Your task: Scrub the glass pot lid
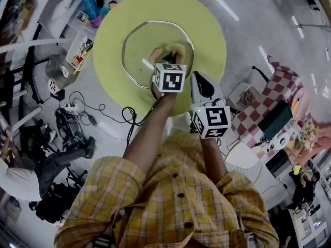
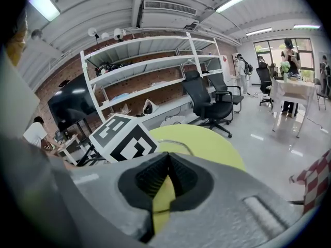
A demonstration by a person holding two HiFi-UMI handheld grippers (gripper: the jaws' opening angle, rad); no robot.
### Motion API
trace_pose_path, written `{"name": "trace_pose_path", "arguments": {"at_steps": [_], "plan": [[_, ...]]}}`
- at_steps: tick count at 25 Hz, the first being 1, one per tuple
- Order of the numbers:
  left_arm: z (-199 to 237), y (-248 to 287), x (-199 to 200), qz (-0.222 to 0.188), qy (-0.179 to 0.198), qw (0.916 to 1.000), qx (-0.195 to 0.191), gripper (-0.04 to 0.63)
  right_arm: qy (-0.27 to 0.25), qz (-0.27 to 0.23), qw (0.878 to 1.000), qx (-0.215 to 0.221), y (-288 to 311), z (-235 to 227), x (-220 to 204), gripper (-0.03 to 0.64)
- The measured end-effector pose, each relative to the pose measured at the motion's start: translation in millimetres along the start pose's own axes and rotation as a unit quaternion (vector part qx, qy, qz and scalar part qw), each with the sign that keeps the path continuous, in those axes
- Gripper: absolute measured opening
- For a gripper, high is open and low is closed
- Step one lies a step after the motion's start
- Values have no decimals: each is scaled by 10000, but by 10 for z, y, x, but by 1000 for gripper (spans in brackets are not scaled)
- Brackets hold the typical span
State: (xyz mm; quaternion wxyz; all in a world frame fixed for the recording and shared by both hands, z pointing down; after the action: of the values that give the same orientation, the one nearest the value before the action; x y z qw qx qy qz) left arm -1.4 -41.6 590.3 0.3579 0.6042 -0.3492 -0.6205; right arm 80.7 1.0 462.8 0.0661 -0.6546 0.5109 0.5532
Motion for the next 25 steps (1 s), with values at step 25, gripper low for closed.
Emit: {"name": "trace_pose_path", "arguments": {"at_steps": [25], "plan": [[142, -181, -267, -54, 431, 9990, 145, 46, -252, 3, 9994, 217, -24, 306, 35, -2]]}}
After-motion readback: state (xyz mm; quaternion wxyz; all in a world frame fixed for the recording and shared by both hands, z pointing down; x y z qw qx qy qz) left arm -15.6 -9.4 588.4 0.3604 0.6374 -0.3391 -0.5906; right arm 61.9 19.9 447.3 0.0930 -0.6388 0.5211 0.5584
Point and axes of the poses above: the fingertips, and each gripper's own axes: y forward along the fingers, z to its left, x out of its top, the point moved 3 cm from there along -y, backward along the fingers, and after that the axes turned 13 degrees about x, right-handed, at the moved point
